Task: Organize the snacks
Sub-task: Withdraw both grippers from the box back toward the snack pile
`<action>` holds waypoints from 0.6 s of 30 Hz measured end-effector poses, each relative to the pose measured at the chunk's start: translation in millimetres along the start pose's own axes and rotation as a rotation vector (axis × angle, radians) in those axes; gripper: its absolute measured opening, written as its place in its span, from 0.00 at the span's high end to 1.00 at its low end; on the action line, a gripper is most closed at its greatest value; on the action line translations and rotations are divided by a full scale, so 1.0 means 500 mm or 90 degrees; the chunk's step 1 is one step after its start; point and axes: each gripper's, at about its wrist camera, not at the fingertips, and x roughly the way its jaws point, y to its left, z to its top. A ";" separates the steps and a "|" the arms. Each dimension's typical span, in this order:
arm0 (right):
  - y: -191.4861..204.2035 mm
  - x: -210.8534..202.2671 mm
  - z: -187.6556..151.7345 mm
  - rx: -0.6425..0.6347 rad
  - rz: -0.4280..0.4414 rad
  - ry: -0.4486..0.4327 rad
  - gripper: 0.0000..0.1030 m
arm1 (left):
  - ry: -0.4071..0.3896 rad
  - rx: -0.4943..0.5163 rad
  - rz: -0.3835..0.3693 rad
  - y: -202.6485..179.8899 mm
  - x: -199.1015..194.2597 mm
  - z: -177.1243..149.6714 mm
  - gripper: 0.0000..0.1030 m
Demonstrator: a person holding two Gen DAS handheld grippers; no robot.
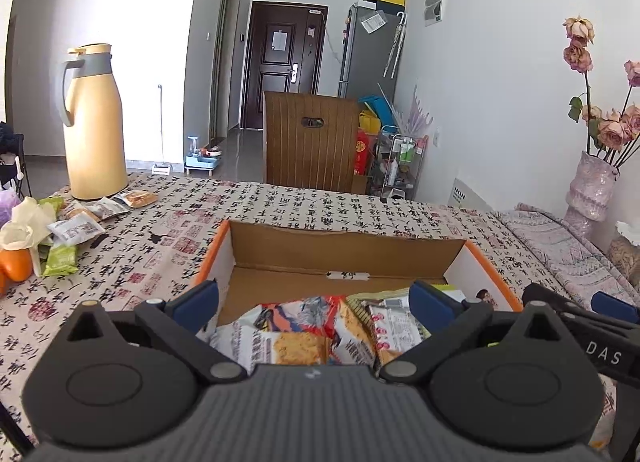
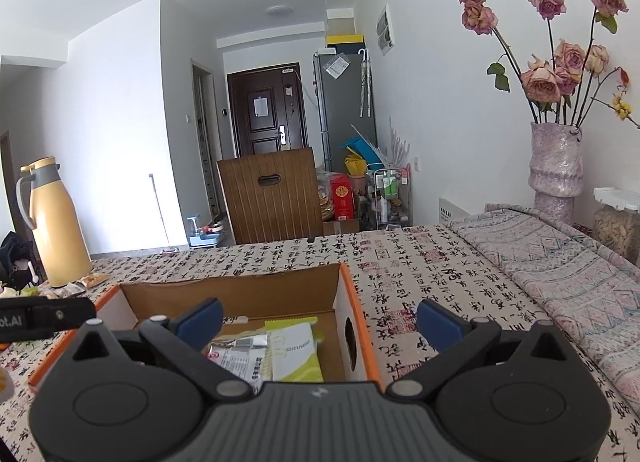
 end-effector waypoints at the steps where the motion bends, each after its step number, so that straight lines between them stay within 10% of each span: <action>1: 0.001 -0.007 -0.003 0.000 0.001 0.001 0.00 | 0.002 0.000 0.000 0.004 -0.006 -0.004 0.00; 18: 0.008 -0.107 -0.089 -0.012 0.030 0.055 0.00 | 0.023 0.009 0.033 0.080 -0.100 -0.099 0.00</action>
